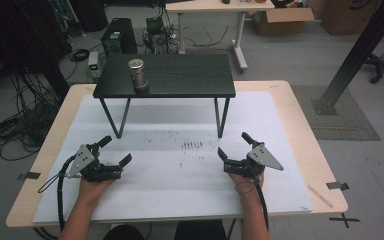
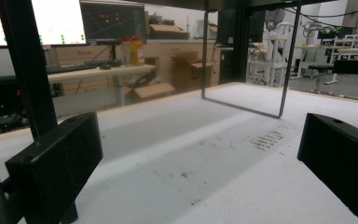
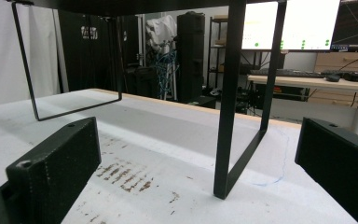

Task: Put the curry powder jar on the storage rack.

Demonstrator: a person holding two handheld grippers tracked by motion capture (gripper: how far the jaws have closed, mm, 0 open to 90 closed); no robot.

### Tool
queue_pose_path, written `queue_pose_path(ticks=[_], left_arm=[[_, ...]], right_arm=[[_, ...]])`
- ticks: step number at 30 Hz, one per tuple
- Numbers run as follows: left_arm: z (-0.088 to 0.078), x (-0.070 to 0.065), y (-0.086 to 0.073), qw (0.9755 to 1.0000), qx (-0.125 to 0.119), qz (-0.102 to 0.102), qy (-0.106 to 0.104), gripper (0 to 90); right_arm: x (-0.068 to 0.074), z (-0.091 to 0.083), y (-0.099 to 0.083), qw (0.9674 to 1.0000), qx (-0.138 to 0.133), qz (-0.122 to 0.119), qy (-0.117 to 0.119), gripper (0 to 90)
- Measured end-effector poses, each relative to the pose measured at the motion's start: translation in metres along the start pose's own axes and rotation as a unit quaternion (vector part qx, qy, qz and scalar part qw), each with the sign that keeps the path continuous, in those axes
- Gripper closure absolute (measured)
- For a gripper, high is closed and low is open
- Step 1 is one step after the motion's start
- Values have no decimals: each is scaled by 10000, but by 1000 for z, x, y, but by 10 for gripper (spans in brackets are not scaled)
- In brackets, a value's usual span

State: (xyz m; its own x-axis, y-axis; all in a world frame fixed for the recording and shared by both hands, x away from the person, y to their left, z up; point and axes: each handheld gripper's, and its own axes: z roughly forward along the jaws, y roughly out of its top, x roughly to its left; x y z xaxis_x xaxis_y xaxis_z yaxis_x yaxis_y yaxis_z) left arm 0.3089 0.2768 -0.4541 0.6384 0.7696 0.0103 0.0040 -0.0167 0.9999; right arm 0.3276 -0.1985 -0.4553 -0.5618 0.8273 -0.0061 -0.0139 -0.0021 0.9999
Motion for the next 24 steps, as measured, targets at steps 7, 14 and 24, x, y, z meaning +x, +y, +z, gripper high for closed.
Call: queue_pose_path(ticks=[7, 14, 24], left_arm=[[0, -1, 0, 10000, -20, 16, 13, 2], [-1, 0, 0, 10000, -22, 5, 26, 2], [-1, -1, 0, 10000, -31, 8, 68, 2]], right_arm=[[0, 0, 0, 10000, -10, 0, 3, 0], [0, 0, 0, 10000, -13, -10, 4, 0], [0, 0, 0, 10000, -5, -12, 5, 0]])
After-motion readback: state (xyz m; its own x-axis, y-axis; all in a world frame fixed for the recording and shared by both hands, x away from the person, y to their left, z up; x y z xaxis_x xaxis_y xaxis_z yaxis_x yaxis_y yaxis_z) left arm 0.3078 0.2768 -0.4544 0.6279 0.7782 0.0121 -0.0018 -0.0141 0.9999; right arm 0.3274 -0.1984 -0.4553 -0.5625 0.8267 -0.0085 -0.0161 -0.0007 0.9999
